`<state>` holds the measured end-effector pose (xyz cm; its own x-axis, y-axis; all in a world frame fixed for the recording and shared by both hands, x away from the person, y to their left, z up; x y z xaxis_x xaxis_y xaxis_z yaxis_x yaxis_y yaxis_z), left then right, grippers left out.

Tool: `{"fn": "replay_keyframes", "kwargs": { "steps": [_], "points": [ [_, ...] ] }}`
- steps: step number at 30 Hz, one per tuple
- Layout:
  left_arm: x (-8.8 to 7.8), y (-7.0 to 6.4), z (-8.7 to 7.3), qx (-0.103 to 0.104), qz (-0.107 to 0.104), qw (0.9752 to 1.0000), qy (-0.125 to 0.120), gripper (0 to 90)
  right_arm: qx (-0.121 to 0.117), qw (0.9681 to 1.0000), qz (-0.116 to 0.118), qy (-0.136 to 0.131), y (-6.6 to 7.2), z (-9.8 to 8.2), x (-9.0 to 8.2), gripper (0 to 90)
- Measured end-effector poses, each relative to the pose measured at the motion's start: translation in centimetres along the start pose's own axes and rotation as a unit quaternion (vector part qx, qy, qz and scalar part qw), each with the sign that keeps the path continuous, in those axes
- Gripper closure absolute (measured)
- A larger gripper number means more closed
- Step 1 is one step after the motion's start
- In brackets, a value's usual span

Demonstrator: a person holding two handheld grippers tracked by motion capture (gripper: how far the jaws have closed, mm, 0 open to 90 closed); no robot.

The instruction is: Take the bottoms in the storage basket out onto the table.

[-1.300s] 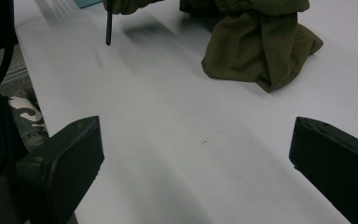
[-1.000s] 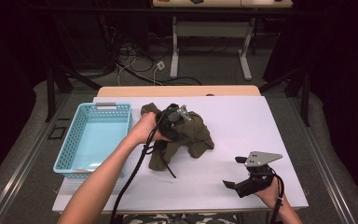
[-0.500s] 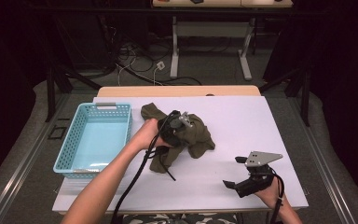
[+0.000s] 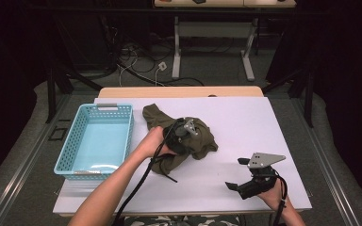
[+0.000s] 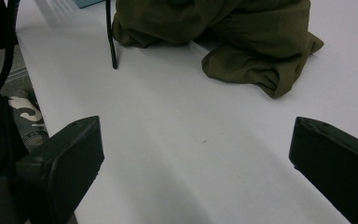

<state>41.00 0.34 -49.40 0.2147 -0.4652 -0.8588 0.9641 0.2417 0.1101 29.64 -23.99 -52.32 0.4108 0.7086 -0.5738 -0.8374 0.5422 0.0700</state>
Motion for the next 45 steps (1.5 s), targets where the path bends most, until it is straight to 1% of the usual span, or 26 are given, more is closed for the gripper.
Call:
{"fn": "replay_keyframes", "kwargs": {
  "steps": [6,8,12,13,15,19,21,25,27,29,33,37,41,43,45],
  "points": [
    [0.8,-0.5,-0.3,-0.006,-0.009,0.9999,0.001,59.6,-0.001,1.0,0.0,-0.001,0.0,0.0,0.0,2.9],
    [1.0,-0.6,-0.4,-0.004,-0.01,0.9999,0.004,58.9,0.0,1.0,0.0,-0.001,0.0,0.0,0.0,2.8],
    [1.0,-0.6,-0.5,-0.005,-0.013,0.9999,0.004,56.4,0.0,1.0,0.0,-0.001,0.0,0.0,0.0,2.9],
    [1.0,-0.6,-0.5,-0.009,-0.012,0.9999,-0.001,54.8,-0.001,1.0,-0.001,-0.001,0.0,0.0,0.0,2.8],
    [1.0,-0.7,-0.5,-0.01,-0.01,0.9999,-0.001,49.2,-0.002,1.0,0.0,0.0,0.0,0.0,0.0,2.9],
    [0.6,-0.9,-0.4,-0.014,-0.003,0.9999,-0.001,32.2,-0.001,1.0,-0.001,0.0,0.0,0.0,0.0,2.9],
    [0.2,-1.0,-0.4,-0.015,-0.001,0.9999,-0.004,25.8,0.0,1.0,0.0,0.0,0.0,0.0,0.0,2.8],
    [-0.6,-1.2,-0.5,-0.017,0.001,0.9998,-0.014,15.9,0.001,1.0,0.0,-0.001,0.0,0.0,0.0,2.9],
    [-1.1,-1.3,-0.6,-0.018,0.006,0.9996,-0.02,14.7,0.001,1.0,0.0,0.0,-0.1,0.0,0.0,2.9],
    [-1.6,-1.2,-0.7,-0.024,0.01,0.9993,-0.027,7.0,0.001,1.0,-0.001,0.0,-0.1,0.0,0.0,2.9],
    [-2.8,-1.0,-1.3,-0.038,0.021,0.9984,-0.038,0.5,0.002,1.0,-0.001,-0.001,-0.2,0.0,0.1,2.9],
    [-3.8,-0.8,-2.1,-0.053,0.033,0.9969,-0.047,0.0,0.002,1.0,0.002,0.0,-0.2,0.0,0.1,2.9],
    [-4.5,-0.8,-3.1,-0.062,0.044,0.9959,-0.048,0.0,0.001,1.0,0.002,0.001,-0.1,0.1,0.1,2.9],
    [-4.8,-0.8,-3.6,-0.066,0.052,0.9955,-0.044,0.0,0.001,1.0,0.002,-0.001,-0.1,0.1,0.1,2.8],
    [-5.1,-0.9,-4.1,-0.071,0.051,0.9952,-0.045,0.0,0.0,1.0,0.001,0.0,0.0,0.1,0.0,2.8]
  ]
}}
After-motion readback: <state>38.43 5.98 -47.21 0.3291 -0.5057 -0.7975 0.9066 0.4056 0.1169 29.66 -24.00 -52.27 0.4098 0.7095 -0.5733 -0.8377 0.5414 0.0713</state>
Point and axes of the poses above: each handheld gripper's, and its own axes: x roughly forward along the jaws, z roughly out of its top, y roughly to its left, the point moved 3 cm from there along x, roughly forward along the jaws, and after that the axes turned 3 degrees about z, right-handed, at the moved point
